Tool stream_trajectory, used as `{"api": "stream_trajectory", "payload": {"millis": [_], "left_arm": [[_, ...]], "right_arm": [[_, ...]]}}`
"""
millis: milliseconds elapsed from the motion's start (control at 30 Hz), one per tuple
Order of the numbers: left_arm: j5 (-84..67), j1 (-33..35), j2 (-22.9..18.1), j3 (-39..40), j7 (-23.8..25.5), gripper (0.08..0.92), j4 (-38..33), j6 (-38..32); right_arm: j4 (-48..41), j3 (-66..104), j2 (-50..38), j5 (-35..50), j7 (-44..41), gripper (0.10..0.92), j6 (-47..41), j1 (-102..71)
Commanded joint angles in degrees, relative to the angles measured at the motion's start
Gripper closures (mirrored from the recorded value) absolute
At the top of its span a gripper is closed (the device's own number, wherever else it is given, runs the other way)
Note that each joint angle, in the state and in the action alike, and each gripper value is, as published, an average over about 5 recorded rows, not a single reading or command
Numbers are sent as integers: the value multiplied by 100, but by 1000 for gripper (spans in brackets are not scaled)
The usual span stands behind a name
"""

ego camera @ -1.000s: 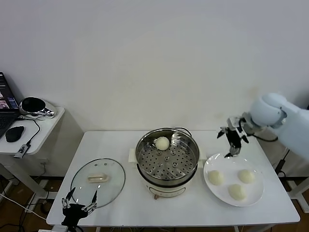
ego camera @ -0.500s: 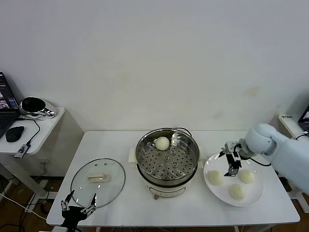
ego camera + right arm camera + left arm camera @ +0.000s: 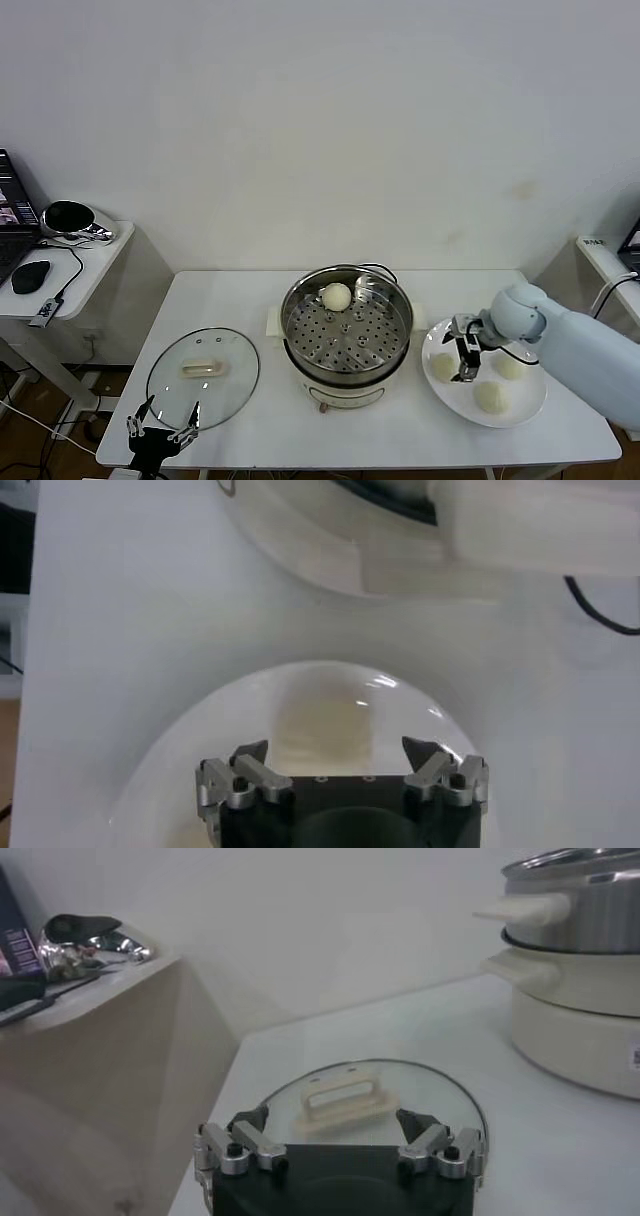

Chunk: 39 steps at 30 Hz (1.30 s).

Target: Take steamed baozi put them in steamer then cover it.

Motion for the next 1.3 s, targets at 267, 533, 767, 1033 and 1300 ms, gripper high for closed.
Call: {"api": "stream_trajectory", "payload": {"millis": [267, 533, 767, 1033, 1300], "left_arm": [[19, -7, -12, 32, -1, 177, 45, 0], [27, -13, -11, 39, -1, 177, 60, -2], [28, -16, -20, 37, -1, 177, 55, -1], [35, -30, -42, 48, -3, 177, 34, -2], [48, -210, -61, 197, -4, 177, 127, 6]], "right_arm": [[-259, 113, 176, -127, 99, 203, 21, -216], [-303, 109, 177, -121, 64, 203, 3, -180], [-293, 130, 150, -57, 11, 333, 0, -166], [-147, 131, -159, 217, -91, 418, -96, 55], [706, -1141, -1015, 1192, -547, 414, -369, 2030]]}}
